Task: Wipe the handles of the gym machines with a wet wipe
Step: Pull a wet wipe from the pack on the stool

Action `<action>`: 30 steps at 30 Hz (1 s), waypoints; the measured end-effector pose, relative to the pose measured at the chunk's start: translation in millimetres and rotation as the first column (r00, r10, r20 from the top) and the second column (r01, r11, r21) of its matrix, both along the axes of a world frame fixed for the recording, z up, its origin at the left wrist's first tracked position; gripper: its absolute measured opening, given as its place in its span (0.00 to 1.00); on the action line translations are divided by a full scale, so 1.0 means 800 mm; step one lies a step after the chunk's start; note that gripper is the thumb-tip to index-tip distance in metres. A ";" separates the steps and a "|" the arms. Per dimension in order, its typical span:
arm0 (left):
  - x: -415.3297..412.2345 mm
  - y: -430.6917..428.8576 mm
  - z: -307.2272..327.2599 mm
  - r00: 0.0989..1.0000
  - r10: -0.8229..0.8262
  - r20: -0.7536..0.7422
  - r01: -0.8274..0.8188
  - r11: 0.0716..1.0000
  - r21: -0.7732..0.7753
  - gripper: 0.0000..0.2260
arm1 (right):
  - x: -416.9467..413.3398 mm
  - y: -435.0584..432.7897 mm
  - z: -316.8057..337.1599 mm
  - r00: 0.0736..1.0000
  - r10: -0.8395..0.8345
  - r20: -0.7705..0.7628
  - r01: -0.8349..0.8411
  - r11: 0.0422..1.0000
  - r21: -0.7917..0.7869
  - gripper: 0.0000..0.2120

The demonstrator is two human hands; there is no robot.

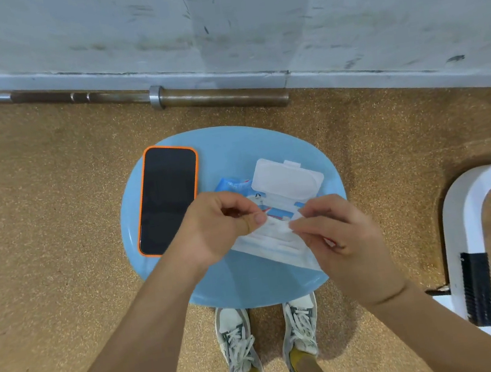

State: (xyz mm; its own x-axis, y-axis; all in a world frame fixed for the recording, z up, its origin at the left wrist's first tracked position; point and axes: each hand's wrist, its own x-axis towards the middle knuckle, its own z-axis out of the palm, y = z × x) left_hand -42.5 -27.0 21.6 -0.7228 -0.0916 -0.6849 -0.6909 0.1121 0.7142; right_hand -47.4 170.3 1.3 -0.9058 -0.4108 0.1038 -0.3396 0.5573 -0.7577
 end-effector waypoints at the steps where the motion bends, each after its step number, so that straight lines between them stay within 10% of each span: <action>1: 0.001 0.003 -0.001 1.000 0.027 -0.012 -0.027 1.000 -0.016 0.04 | 0.002 0.003 -0.003 0.999 0.015 -0.029 -0.014 0.999 0.032 0.05; 12: 0.013 0.040 -0.016 0.973 0.183 -0.137 -0.208 0.959 -0.193 0.06 | 0.016 -0.010 0.009 0.982 0.067 -0.178 -0.004 0.942 0.335 0.04; 26: 0.018 0.043 0.015 0.954 -0.180 -0.241 0.024 0.845 -0.534 0.08 | 0.015 -0.032 -0.008 0.999 -0.003 0.039 -0.011 0.938 0.345 0.12; 30: 0.021 0.031 0.028 0.975 0.008 -0.224 -0.097 0.914 -0.393 0.13 | 0.013 -0.033 -0.002 0.991 -0.026 0.130 -0.016 0.949 0.315 0.11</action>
